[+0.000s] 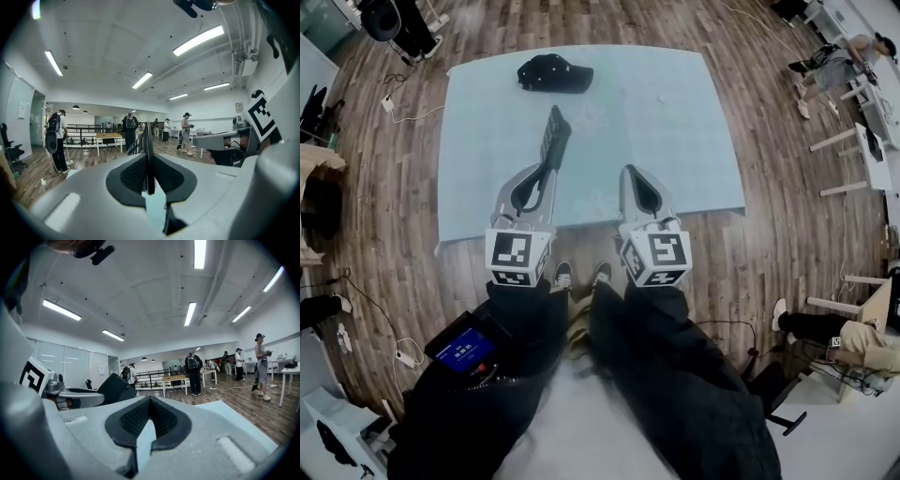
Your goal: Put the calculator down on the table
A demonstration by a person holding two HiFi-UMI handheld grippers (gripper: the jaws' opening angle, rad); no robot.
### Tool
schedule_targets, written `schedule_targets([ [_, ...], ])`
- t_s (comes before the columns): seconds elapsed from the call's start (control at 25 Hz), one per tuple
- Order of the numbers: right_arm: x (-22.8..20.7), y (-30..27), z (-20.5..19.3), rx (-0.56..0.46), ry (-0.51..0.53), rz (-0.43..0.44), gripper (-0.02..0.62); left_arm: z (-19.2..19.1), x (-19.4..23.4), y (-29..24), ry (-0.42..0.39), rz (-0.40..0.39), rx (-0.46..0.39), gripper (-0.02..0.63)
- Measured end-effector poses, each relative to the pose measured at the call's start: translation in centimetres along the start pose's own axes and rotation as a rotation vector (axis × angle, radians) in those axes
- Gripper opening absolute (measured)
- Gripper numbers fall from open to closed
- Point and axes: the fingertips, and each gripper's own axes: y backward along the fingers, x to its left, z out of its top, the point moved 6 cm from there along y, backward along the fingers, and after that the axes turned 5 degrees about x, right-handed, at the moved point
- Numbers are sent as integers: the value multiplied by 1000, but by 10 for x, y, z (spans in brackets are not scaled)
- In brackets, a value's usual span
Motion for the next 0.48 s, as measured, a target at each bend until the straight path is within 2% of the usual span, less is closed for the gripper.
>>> schedule_targets([
  [0.16, 13, 7, -1, 34, -3, 2, -1, -7, 3, 10, -7, 5, 44, 44],
  [0.48, -1, -11, -28, 129, -62, 31, -2, -44, 8, -8, -2, 36, 147, 44],
])
